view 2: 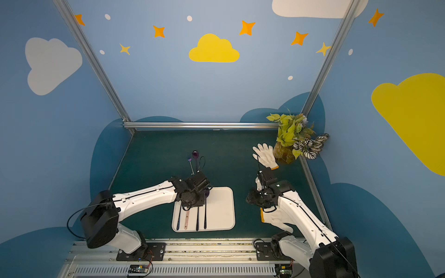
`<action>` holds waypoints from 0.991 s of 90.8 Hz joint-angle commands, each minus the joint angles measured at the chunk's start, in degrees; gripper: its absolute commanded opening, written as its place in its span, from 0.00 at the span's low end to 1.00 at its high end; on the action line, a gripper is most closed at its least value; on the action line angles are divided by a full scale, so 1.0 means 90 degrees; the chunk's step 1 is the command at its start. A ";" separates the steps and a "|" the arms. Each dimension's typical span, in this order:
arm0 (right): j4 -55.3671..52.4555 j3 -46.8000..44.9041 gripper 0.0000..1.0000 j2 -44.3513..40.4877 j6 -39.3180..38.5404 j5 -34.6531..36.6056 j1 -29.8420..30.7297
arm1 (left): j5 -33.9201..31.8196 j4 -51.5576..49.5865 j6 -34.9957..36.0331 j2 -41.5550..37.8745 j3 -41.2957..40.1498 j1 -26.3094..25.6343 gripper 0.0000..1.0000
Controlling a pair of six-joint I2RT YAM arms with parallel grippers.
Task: Set the spoon and fork side by side
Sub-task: Adjust the fork on the tray.
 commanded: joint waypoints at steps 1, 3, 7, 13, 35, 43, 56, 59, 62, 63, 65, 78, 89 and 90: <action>-0.0140 0.0032 0.49 -0.0101 0.0033 0.0060 0.0009 | 0.0181 0.0189 -0.0058 0.0215 -0.0074 -0.0044 0.34; -0.0149 0.0032 0.49 -0.0113 0.0033 0.0067 0.0009 | 0.0188 0.0222 -0.0080 0.0255 -0.0109 -0.0052 0.34; -0.0163 0.0023 0.49 -0.0141 0.0023 0.0085 0.0003 | 0.0218 0.0295 -0.0103 0.0319 -0.0193 -0.0059 0.33; -0.0178 0.0005 0.49 -0.0197 0.0023 0.0096 0.0004 | 0.0255 0.0401 -0.0118 0.0395 -0.0294 -0.0060 0.33; -0.0208 -0.0051 0.49 -0.0274 0.0042 0.0106 0.0005 | 0.0226 0.0499 -0.0074 0.0718 -0.0339 -0.0065 0.30; -0.0227 -0.0061 0.50 -0.0307 0.0033 0.0117 0.0009 | 0.0184 0.0494 -0.0059 0.0772 -0.0321 -0.0067 0.27; -0.0264 -0.0066 0.49 -0.0331 0.0023 0.0128 0.0006 | 0.0159 0.0497 -0.0041 0.0840 -0.0351 -0.0058 0.23; -0.0268 -0.0066 0.49 -0.0330 0.0023 0.0129 0.0009 | 0.0155 0.0492 -0.0027 0.0853 -0.0352 -0.0060 0.23; -0.0277 -0.0066 0.49 -0.0329 0.0023 0.0140 0.0008 | 0.0141 0.0485 -0.0017 0.0866 -0.0352 -0.0060 0.22; -0.0278 -0.0066 0.49 -0.0334 0.0023 0.0139 0.0004 | 0.0133 0.0482 -0.0010 0.0865 -0.0352 -0.0060 0.22; -0.0278 -0.0066 0.49 -0.0340 0.0023 0.0138 0.0008 | 0.0122 0.0480 -0.0002 0.0865 -0.0352 -0.0058 0.22; -0.0288 -0.0066 0.49 -0.0334 0.0023 0.0147 0.0002 | 0.0027 0.0424 0.0082 0.0884 -0.0309 -0.0053 0.21; -0.0286 -0.0066 0.49 -0.0329 0.0023 0.0155 0.0009 | -0.0012 0.0394 0.0148 0.0914 -0.0277 -0.0031 0.20; -0.0287 -0.0066 0.49 -0.0329 0.0023 0.0156 0.0004 | -0.0012 0.0393 0.0151 0.0923 -0.0270 -0.0031 0.20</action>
